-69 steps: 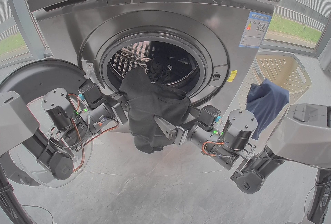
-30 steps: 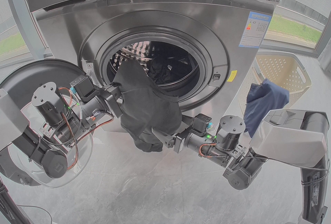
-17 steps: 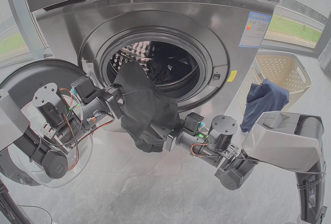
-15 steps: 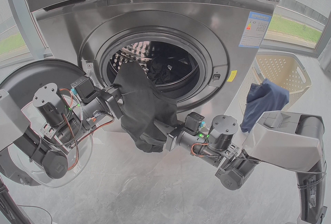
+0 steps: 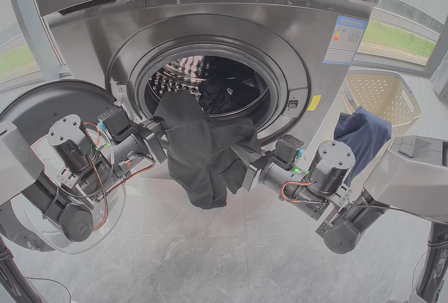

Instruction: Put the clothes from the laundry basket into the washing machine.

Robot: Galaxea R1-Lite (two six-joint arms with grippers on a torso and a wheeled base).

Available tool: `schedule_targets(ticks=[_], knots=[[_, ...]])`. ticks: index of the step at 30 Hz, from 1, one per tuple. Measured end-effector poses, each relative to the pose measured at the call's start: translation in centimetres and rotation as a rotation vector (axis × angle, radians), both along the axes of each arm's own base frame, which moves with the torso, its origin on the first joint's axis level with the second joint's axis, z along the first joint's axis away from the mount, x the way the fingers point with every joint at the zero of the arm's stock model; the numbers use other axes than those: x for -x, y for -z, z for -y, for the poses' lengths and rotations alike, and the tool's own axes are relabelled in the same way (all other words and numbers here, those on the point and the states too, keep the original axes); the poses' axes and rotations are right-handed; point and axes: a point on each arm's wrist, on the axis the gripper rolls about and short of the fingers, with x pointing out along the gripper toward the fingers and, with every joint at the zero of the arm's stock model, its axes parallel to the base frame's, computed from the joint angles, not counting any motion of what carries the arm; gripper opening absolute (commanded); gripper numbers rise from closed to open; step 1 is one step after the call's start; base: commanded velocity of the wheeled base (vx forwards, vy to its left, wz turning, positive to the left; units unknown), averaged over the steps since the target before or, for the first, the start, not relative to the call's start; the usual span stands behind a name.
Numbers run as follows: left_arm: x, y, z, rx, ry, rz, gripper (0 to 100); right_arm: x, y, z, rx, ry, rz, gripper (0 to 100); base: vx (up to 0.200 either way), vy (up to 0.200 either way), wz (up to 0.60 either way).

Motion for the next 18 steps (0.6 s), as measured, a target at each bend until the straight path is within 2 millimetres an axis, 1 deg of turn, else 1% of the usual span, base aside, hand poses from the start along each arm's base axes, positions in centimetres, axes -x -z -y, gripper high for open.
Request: schedule_targets(ticks=[7,8,13,18], knots=[[0.3,1.2,-0.1,-0.022,0.015,-0.047,0,0.4,-2.5,1.7,-0.03,0.031,0.041,0,0.0,0.0,0.0],[0.4,1.5,-0.1,-0.029,0.027,-0.056,100,0.4,-2.8,1.8,-0.034,0.034,0.046,0,0.0,0.0,0.0],[1.2,2.6,-0.3,-0.058,0.099,-0.107,100,0.6,-3.8,2.3,-0.053,0.041,0.068,0,0.0,0.0,0.0],[1.8,3.7,-0.6,-0.068,0.108,-0.162,100,0.7,-4.5,2.3,-0.069,0.039,0.086,0,0.0,0.0,0.0]])
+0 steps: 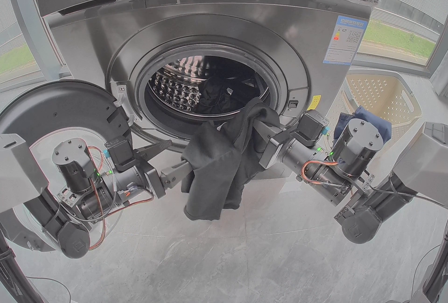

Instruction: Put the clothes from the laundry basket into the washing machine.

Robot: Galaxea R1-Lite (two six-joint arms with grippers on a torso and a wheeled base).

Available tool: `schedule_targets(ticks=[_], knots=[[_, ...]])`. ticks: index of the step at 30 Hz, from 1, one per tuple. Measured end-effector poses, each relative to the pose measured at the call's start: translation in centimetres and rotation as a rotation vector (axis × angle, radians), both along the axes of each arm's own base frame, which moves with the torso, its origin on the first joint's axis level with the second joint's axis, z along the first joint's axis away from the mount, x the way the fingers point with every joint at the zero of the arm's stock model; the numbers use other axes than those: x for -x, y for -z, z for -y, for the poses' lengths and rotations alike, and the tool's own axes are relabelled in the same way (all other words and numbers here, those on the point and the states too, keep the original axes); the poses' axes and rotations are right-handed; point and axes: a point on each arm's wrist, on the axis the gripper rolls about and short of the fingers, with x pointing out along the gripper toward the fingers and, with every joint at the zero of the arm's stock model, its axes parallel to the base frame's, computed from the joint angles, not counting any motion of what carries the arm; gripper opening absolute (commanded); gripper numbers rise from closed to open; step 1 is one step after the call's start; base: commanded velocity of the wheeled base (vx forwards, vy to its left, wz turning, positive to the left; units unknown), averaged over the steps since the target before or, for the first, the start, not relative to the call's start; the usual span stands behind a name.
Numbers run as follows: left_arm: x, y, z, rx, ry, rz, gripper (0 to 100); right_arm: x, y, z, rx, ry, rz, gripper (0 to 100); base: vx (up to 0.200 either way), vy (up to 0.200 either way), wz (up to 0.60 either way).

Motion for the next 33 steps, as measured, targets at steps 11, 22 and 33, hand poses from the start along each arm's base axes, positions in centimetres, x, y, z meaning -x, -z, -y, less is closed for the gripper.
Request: schedule_targets(ticks=[11,22,33], knots=[[0.8,3.8,-0.1,-0.085,-0.004,-0.124,100,1.0,-1.6,0.0,-0.023,-0.014,0.028,0,0.0,0.0,0.0],[2.4,7.3,-0.7,-0.248,0.041,-0.181,100,0.9,-2.5,-0.3,-0.046,0.01,0.043,0,0.0,0.0,0.0],[0.1,7.5,0.5,-0.227,0.05,-0.132,100,1.3,-2.2,-0.9,-0.041,-0.007,0.036,0,0.0,0.0,0.0]])
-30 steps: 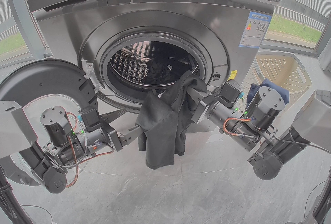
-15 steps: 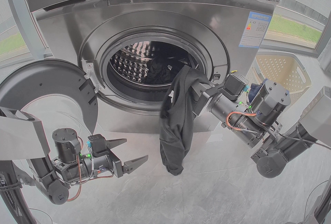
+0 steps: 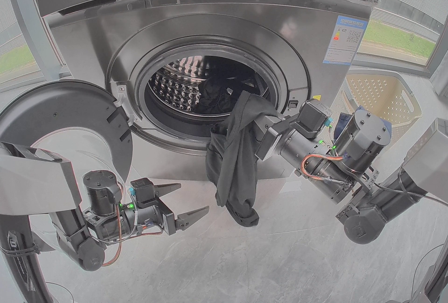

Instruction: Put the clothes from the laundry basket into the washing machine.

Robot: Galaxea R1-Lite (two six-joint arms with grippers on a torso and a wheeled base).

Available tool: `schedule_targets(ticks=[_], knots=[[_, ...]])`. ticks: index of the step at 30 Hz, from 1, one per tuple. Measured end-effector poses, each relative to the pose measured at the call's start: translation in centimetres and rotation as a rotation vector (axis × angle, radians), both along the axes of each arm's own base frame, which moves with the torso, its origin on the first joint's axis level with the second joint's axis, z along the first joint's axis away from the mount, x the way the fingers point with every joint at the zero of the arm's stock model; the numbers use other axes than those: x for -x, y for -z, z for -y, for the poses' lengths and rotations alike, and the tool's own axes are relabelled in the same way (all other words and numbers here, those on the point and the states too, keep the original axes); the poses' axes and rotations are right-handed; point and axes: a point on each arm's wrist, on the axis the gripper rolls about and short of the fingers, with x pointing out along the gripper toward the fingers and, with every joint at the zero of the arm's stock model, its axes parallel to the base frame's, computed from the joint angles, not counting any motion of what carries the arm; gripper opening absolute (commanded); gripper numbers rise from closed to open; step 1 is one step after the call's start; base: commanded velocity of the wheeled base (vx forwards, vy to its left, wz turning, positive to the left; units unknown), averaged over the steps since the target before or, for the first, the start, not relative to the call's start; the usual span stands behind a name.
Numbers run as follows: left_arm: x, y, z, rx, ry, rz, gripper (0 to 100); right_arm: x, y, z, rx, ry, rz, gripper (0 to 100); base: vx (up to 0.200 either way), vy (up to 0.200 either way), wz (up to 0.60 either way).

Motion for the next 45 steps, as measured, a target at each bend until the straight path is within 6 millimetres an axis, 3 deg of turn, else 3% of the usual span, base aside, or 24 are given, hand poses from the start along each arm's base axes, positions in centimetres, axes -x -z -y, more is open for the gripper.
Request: schedule_targets(ticks=[9,17,33,45], knots=[[-4.0,0.0,0.8,0.032,-0.054,0.086,100,0.4,0.3,-0.1,0.008,-0.009,-0.008,0,0.0,0.0,0.0],[-6.9,1.1,1.0,0.041,-0.109,0.118,100,2.6,0.6,0.5,0.033,-0.042,-0.034,0,0.0,0.0,0.0],[-9.4,1.4,3.9,0.082,-0.075,0.188,100,4.4,0.0,0.3,0.031,-0.085,-0.03,0,0.0,0.0,0.0],[-9.9,1.3,6.2,0.12,-0.02,0.21,100,4.6,0.6,-0.5,0.041,-0.107,-0.041,0,0.0,0.0,0.0]])
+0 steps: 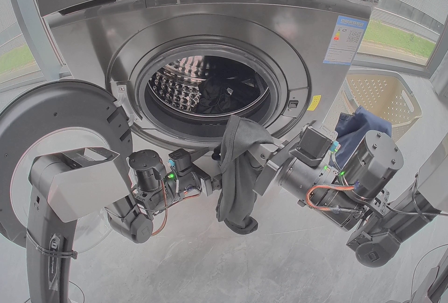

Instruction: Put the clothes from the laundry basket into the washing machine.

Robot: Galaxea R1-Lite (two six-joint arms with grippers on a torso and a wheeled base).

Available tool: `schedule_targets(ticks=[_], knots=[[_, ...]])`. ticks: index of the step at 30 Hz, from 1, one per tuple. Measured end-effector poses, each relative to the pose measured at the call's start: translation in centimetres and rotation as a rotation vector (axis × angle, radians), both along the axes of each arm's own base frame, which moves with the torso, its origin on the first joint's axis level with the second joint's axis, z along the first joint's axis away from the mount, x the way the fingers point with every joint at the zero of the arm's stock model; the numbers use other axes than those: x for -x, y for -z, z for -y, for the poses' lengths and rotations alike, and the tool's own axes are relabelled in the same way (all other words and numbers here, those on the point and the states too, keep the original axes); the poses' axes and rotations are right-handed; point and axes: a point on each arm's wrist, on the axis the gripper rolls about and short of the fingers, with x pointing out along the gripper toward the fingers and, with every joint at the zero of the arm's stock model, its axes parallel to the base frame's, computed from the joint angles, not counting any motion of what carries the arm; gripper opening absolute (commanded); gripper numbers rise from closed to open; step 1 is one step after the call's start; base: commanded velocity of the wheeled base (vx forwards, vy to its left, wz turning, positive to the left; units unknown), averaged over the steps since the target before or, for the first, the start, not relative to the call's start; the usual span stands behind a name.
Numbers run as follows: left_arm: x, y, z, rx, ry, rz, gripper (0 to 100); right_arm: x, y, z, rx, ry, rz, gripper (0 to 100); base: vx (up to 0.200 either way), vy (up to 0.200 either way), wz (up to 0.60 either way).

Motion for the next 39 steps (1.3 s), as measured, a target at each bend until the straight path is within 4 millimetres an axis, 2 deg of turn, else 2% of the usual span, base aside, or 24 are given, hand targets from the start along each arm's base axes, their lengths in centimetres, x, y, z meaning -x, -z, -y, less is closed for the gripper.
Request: schedule_targets(ticks=[8,9,15,21,26,32,39], knots=[[-0.5,0.5,0.6,0.004,0.026,0.013,100,0.2,0.5,-0.5,0.009,-0.013,-0.01,0,0.0,0.0,0.0],[-0.5,0.5,0.8,0.005,0.031,0.014,0,0.2,0.5,-0.5,0.01,-0.013,-0.011,0,0.0,0.0,0.0],[-0.9,0.4,1.6,0.017,0.046,0.037,0,0.2,0.7,-0.5,0.015,-0.014,-0.016,0,0.0,0.0,0.0],[-1.3,0.2,1.4,0.026,0.027,0.048,0,-0.1,0.7,-0.2,0.018,0.0,-0.019,0,0.0,0.0,0.0],[-1.4,-0.3,0.3,0.026,-0.009,0.047,0,-0.5,0.6,0.5,0.017,0.025,-0.017,0,0.0,0.0,0.0],[-0.8,-1.4,-2.1,0.018,-0.069,0.033,0,-1.3,0.6,1.9,0.021,0.069,-0.017,0,0.0,0.0,0.0],[2.2,-1.8,-4.4,-0.026,-0.089,-0.038,0,-1.7,0.5,2.5,0.021,0.089,-0.015,0,0.0,0.0,0.0]])
